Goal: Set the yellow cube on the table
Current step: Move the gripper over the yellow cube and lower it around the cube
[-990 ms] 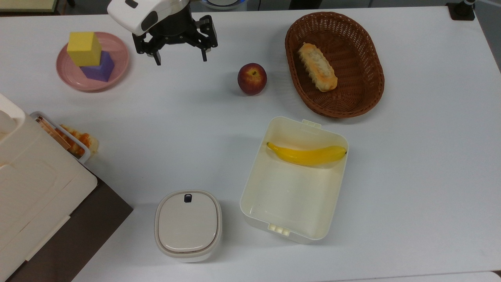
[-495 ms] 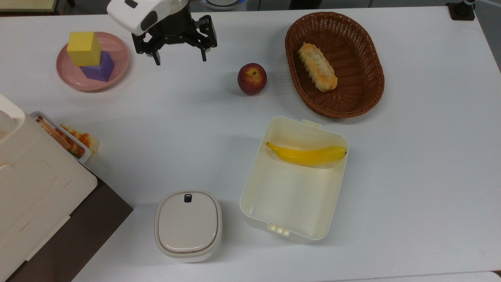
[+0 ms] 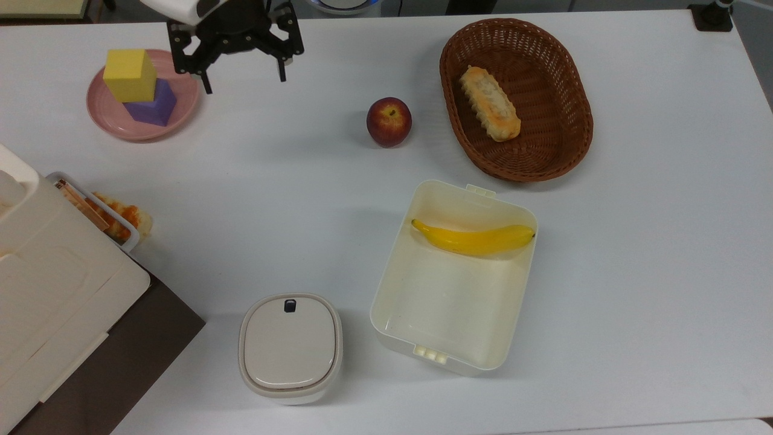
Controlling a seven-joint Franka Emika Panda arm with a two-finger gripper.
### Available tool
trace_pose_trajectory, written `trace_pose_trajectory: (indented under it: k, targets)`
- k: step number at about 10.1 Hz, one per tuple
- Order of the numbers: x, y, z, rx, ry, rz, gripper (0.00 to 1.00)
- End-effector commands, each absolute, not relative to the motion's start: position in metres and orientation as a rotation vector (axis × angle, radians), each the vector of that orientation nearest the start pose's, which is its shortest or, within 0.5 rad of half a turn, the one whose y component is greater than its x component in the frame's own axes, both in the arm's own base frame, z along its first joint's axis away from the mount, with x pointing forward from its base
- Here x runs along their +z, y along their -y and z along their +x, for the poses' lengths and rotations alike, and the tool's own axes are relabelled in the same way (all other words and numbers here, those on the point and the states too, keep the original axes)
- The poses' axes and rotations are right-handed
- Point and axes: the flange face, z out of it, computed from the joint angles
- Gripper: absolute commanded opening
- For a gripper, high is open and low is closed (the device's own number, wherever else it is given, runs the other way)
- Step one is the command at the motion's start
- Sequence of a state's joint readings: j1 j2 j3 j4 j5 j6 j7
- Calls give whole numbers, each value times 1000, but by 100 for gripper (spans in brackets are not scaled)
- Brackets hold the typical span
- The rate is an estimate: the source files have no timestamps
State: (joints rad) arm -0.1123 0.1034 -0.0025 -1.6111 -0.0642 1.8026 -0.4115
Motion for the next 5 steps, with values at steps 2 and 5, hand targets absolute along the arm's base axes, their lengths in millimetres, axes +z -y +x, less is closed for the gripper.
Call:
trace_pose_trajectory:
  k: [2,5]
  targets:
    - [549,98,563,-121,955,-3165,100]
    - [496,129,580,56,1351,-3140,100]
